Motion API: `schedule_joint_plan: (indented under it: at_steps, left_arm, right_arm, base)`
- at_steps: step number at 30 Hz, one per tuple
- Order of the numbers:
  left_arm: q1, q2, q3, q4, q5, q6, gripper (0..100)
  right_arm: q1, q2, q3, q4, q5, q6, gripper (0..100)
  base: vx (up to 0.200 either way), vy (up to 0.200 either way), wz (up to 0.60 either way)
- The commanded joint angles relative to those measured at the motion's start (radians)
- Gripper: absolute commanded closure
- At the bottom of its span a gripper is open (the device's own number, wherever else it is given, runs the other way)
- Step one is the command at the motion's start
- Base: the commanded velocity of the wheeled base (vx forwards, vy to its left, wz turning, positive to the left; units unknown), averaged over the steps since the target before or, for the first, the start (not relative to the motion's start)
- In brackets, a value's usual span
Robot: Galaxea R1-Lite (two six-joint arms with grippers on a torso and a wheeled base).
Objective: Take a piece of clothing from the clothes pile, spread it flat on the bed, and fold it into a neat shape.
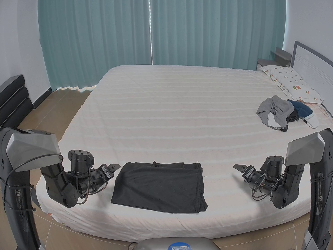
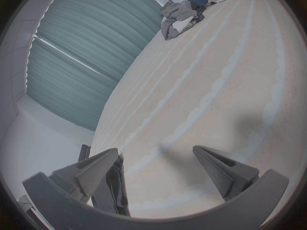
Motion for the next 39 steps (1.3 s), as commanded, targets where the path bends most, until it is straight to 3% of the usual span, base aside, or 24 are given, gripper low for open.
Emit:
schedule_joint_plan:
  at_steps: [1, 3, 4, 7, 13, 16, 20, 33, 37, 39]
  left_arm:
    - [-0.006, -0.079, 0.006, -0.002, 0.036, 0.015, 0]
    - [-0.007, -0.098, 0.012, -0.002, 0.062, 0.049, 0]
    - [-0.007, -0.118, 0.029, -0.010, 0.099, 0.107, 0]
    - [-0.007, -0.194, 0.086, -0.019, 0.151, 0.166, 0]
    - [-0.029, -0.460, 0.210, -0.051, 0.174, 0.179, 0]
    - [-0.026, -0.604, 0.258, -0.037, 0.196, 0.252, 0]
    - [-0.026, -0.740, 0.331, -0.043, 0.243, 0.357, 0]
    - [-0.032, -1.126, 0.491, 0.001, 0.343, 0.466, 0]
    - [-0.032, -1.285, 0.508, 0.110, 0.400, 0.502, 0]
    - [-0.030, -1.395, 0.505, 0.193, 0.406, 0.528, 0]
  right_arm:
    - [0.006, -0.006, -0.017, 0.016, 0.000, -0.038, 0]
    - [0.016, -0.014, -0.013, 0.019, -0.001, -0.079, 0]
    - [0.031, -0.038, 0.011, 0.020, -0.020, -0.153, 0]
    - [0.056, -0.146, 0.088, 0.013, -0.104, -0.245, 0]
    - [0.074, -0.350, 0.230, 0.006, -0.176, -0.288, 0]
    - [0.040, -0.468, 0.293, 0.005, -0.216, -0.358, 0]
    - [-0.006, -0.667, 0.359, 0.022, -0.219, -0.446, 0]
    - [-0.014, -1.171, 0.516, 0.128, -0.210, -0.662, 0]
    - [0.000, -1.376, 0.516, 0.293, -0.205, -0.696, 0]
    - [0.002, -1.508, 0.516, 0.457, -0.198, -0.734, 0]
  base:
    - [0.000, 0.000, 0.00]
    - [0.000, 0.000, 0.00]
    - [0.000, 0.000, 0.00]
    - [0.000, 0.000, 0.00]
    - [0.000, 0.000, 0.00]
    - [0.000, 0.000, 0.00]
    - [0.000, 0.000, 0.00]
    - [0.000, 0.000, 0.00]
    - [0.000, 0.000, 0.00]
    - [0.000, 0.000, 0.00]
